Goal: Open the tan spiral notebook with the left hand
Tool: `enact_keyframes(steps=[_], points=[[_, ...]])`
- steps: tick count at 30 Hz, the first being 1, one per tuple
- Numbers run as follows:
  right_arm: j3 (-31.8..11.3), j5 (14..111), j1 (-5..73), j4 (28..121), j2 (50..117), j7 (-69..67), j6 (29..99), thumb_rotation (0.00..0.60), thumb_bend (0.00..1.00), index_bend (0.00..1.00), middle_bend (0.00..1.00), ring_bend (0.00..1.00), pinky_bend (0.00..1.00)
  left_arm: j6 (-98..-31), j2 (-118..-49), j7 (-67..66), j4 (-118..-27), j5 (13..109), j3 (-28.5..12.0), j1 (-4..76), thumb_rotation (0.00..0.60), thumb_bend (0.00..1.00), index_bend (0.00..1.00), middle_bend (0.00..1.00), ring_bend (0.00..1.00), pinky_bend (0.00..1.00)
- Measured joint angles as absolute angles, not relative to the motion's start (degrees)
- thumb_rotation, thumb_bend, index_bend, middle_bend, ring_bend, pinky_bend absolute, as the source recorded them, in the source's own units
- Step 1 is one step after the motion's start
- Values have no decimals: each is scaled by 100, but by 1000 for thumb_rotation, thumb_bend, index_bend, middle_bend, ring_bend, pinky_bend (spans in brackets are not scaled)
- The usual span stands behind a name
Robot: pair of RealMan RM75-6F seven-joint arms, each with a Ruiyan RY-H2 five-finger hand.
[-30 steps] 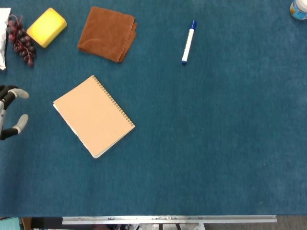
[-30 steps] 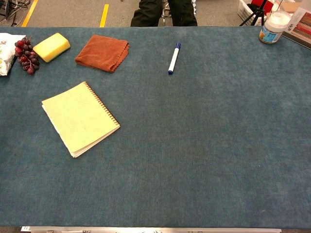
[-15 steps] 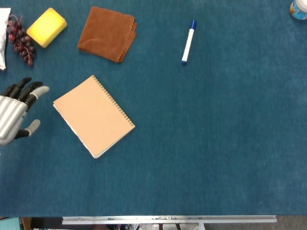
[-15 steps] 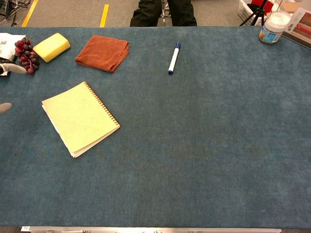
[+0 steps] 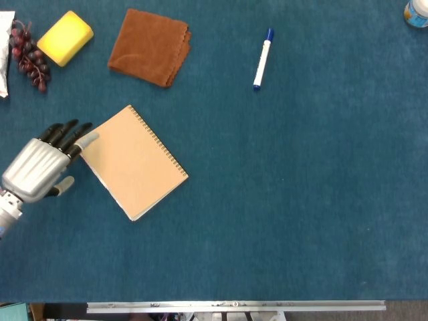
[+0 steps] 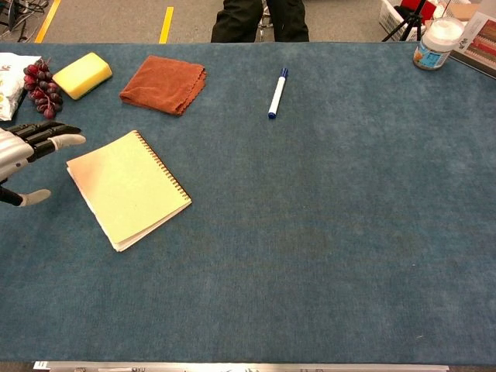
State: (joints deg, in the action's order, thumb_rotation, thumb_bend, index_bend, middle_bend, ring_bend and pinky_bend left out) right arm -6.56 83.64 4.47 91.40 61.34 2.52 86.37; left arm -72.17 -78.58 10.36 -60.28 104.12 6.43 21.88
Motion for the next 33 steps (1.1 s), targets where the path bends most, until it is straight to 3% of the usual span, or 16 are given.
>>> enact_keyframes(steps=[18, 33], points=[[-622, 8265, 388, 9157, 6152, 288, 8625, 600, 227, 607, 495, 436, 462, -7335, -8742, 1680, -4698, 10465, 938, 2336, 600, 269, 55, 21, 5, 139], [-624, 8227, 307, 9074, 6148, 160, 8698, 600, 227, 607, 494, 436, 462, -7231, -8868, 1895, -4806, 10226, 850, 2577, 600, 269, 54, 21, 5, 139]])
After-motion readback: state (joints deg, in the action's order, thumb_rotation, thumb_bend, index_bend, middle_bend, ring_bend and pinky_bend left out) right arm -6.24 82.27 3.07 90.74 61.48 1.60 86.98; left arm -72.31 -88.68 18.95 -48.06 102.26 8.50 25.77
